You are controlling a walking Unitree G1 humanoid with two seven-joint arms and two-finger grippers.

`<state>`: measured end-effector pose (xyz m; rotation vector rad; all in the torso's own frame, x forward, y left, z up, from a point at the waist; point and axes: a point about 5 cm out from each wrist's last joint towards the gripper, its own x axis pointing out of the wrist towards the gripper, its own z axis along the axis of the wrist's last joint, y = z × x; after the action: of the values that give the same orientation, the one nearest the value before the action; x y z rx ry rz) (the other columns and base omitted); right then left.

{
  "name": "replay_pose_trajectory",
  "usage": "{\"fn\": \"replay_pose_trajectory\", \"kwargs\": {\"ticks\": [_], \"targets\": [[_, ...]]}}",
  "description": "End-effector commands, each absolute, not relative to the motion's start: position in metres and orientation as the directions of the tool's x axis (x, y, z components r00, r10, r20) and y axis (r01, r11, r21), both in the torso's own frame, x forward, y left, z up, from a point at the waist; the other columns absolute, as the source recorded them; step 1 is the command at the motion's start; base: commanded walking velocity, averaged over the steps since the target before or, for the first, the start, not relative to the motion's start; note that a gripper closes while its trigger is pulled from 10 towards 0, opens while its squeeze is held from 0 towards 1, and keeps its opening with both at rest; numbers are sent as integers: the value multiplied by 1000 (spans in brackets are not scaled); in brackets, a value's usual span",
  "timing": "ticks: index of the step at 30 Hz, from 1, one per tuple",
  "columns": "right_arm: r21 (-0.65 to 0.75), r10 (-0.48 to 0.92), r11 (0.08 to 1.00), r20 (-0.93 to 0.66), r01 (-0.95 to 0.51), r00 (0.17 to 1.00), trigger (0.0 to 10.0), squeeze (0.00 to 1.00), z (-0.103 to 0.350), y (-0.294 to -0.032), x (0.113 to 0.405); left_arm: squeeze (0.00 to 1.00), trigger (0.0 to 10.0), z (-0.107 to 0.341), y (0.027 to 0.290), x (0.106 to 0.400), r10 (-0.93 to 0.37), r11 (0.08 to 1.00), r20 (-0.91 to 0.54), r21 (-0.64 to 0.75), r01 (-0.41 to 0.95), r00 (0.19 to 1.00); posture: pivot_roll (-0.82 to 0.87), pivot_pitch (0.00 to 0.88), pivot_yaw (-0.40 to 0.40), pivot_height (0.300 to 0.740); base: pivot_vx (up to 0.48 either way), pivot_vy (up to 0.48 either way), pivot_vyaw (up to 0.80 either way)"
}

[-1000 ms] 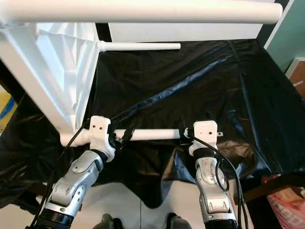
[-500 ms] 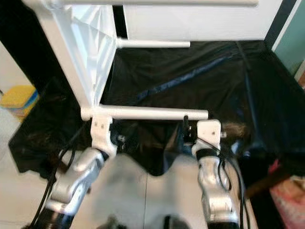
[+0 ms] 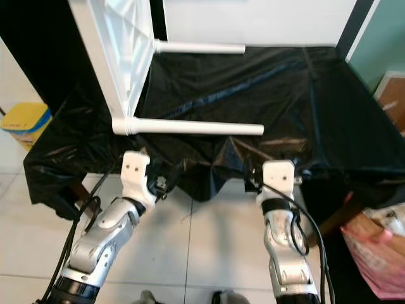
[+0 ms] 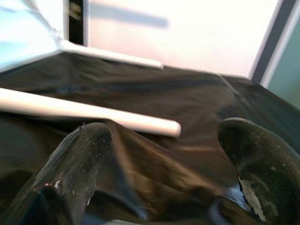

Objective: Building children table

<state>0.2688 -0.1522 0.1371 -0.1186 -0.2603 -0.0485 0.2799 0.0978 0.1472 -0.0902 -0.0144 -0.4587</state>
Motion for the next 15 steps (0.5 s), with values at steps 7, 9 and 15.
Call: {"fn": "replay_pose_trajectory", "kwargs": {"ticks": [7,9,15], "targets": [[-143,-7,989,258,45,966,10000,0,138,-154,271,0,10000,155,101,284,-407,900,100,-128,417,908,-81,46,-30,740,0,0,0],[-155,5,987,257,36,966,10000,0,139,-157,274,0,10000,157,103,287,-390,906,105,-135,402,915,-69,44,-21,740,0,0,0],[-165,21,986,260,23,966,10000,0,141,-157,282,0,10000,162,103,290,-390,904,117,-140,404,913,-70,51,5,740,0,0,0]]}}
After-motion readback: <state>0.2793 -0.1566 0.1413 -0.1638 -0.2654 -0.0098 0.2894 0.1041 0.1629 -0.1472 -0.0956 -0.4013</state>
